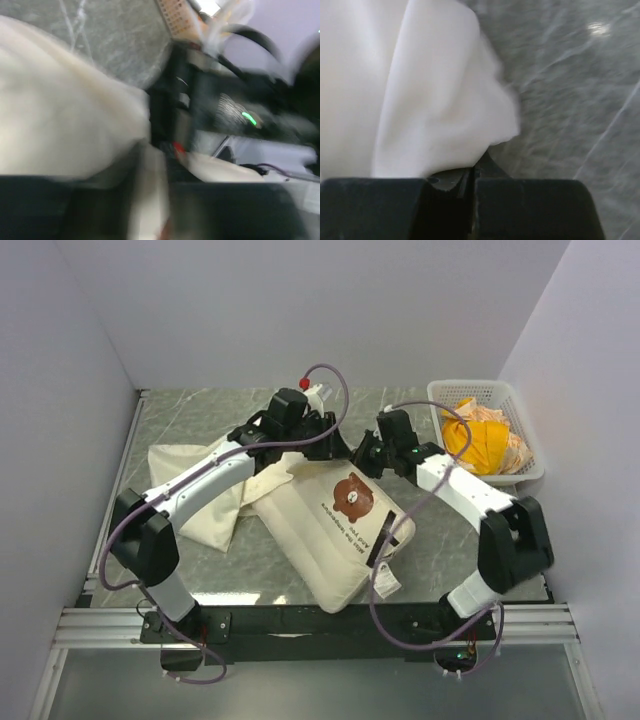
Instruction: Put the pillow into the pillowcase
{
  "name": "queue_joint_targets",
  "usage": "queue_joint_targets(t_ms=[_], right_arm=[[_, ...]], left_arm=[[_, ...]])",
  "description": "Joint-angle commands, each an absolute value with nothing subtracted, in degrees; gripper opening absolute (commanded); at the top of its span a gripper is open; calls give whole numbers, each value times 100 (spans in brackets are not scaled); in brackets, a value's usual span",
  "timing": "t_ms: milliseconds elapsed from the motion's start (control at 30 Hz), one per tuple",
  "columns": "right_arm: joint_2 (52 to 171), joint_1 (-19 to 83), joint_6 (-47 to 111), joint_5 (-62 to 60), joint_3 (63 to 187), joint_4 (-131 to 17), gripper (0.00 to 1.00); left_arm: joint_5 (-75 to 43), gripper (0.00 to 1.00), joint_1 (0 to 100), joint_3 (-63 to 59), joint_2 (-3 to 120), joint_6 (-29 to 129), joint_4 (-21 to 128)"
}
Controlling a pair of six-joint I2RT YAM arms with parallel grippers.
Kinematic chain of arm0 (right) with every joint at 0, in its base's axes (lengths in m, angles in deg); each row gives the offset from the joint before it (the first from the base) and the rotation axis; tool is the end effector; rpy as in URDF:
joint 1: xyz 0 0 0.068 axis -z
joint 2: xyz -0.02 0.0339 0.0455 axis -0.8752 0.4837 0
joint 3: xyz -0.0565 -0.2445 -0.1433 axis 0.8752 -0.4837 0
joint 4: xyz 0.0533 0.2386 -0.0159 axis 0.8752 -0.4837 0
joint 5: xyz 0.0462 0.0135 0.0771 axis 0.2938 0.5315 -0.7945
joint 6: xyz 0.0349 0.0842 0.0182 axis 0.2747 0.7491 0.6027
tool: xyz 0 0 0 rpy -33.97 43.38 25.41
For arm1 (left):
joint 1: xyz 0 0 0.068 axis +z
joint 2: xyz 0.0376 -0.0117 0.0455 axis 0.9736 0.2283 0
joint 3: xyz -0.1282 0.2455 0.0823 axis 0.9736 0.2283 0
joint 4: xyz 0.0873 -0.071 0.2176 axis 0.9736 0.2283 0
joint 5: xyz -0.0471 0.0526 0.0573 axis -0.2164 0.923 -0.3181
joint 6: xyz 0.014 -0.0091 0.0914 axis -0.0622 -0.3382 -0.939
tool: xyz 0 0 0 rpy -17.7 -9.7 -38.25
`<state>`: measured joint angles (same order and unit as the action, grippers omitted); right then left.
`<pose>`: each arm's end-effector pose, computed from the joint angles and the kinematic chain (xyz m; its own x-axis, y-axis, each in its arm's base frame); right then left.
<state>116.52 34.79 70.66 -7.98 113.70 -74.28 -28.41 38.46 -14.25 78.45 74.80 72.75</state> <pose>0.3062 0.1752 0.2671 -0.8337 0.3552 -0.4227 -0.0178 0.7478 0.6636 0.3079 -0.2807 0.3349 -0.7889 -0.0858 -0.6084 0.4399 0.6125 -0.6567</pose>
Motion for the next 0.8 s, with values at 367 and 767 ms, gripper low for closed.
queue_joint_targets(t_ms=[367,767], right_arm=[[12545,4006,6184,-84,11739,-7627,37],[10945,3393,5746,1543,11642,-8058,86]], left_arm=[[1624,85,3743,335,5291,7304,8520],[2467,86,4278,2930,4175,9641,8143]])
